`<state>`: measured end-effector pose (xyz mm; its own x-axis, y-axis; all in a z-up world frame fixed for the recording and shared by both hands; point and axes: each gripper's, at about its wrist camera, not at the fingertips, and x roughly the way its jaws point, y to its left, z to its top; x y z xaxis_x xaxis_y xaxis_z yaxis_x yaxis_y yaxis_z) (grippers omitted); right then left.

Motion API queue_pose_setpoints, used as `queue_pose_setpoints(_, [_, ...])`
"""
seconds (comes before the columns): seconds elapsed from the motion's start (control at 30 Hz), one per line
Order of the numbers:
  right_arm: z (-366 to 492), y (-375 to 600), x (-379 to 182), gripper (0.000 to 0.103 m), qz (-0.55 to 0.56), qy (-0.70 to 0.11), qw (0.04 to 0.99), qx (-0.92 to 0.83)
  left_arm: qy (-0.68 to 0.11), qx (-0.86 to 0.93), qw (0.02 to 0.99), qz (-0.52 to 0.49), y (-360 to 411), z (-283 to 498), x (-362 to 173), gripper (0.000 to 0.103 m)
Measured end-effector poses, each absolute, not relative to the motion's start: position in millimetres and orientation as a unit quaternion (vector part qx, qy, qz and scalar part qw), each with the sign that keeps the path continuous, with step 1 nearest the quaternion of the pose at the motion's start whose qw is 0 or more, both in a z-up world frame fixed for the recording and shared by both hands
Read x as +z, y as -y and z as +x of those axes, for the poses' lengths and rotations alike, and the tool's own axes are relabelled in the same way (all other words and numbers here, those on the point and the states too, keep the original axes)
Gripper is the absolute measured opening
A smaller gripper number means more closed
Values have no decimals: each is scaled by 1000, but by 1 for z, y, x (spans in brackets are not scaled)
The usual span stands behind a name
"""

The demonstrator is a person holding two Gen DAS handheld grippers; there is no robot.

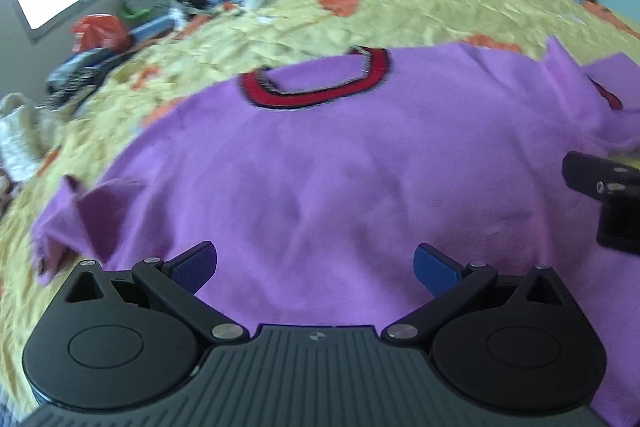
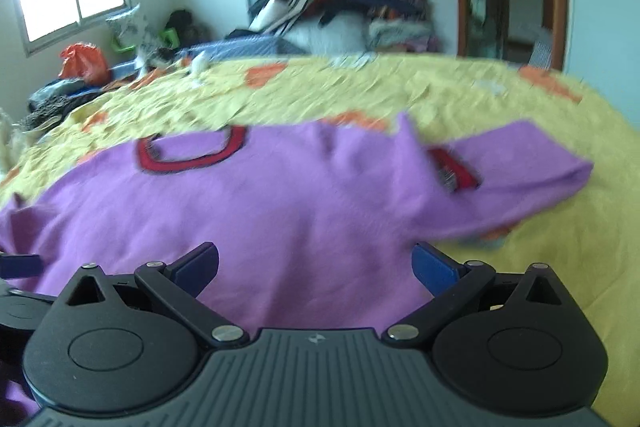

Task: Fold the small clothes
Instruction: 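Lower the right tool to the sweater sleeve cuff and close on it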

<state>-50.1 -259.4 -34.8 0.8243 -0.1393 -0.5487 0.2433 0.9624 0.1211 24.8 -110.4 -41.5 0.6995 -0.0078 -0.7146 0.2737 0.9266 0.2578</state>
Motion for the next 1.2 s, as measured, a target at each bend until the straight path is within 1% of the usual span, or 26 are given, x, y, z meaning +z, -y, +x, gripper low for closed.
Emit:
queue_pose_setpoints(0.17, [-27,303,-50,103,26,-320,935,-153,-410,-123,896,117,116,45,-43,103])
queue_pose_setpoints(0.3, [-10,335,-56,103,14,-356,917,-180,-418,-137,893,95,117,51,-42,103])
queue_pose_setpoints(0.47, [-6,347,-52,103,6,-362,911,-198,-422,-133,890,111,127,55,-45,103])
queue_pose_setpoints(0.9, [4,356,-49,103,13,-368,909,-195,-442,-137,880,104,138,66,-47,103])
queue_pose_setpoints(1.03, [7,361,-51,103,18,-370,910,-187,-436,-127,882,124,138,65,-49,103])
queue_pose_setpoints(1.1, [9,364,-51,103,12,-374,912,-169,-438,-98,878,166,140,65,-53,103])
queue_pose_setpoints(1.2, [7,369,-49,103,-36,-359,919,-160,-407,-95,885,204,134,58,-53,103])
